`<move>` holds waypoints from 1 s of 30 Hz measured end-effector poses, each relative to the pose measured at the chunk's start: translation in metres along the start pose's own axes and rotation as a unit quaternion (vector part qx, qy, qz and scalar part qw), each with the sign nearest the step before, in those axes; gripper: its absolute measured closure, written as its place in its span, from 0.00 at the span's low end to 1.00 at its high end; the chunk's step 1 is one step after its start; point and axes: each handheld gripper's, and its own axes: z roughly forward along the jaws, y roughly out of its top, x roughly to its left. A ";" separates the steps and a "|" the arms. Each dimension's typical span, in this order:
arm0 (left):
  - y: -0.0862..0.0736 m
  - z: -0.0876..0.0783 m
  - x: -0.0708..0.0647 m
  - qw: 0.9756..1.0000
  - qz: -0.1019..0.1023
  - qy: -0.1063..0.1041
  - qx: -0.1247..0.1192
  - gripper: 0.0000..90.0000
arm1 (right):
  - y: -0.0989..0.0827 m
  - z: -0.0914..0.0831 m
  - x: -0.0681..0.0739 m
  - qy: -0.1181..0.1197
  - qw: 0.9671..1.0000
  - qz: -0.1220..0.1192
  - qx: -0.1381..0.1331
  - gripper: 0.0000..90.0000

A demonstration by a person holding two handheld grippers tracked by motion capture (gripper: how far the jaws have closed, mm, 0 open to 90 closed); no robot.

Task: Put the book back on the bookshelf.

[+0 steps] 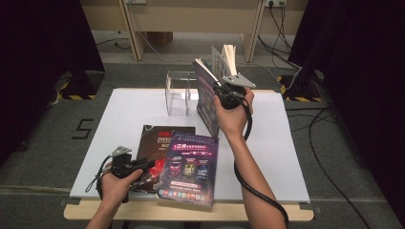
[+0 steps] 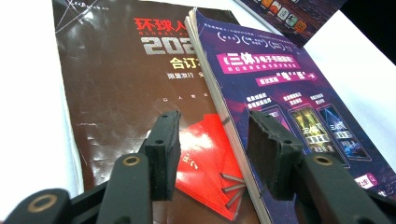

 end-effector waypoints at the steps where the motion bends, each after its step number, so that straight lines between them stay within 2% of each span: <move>1: 0.000 0.000 0.000 1.000 0.000 0.000 0.000 0.60 | 0.000 0.000 0.000 0.000 1.000 -0.001 -0.001 0.93; 9: 0.000 0.000 0.001 1.000 -0.001 -0.001 0.000 0.60 | 0.004 0.002 0.002 0.008 1.000 -0.004 -0.005 0.94; 16: 0.000 -0.001 0.002 1.000 -0.002 0.001 -0.001 0.60 | 0.008 0.002 0.005 0.003 1.000 -0.008 -0.014 0.94; 30: 0.000 -0.002 0.003 1.000 -0.004 0.000 -0.004 0.60 | 0.013 0.012 0.006 -0.009 0.999 0.002 -0.037 0.94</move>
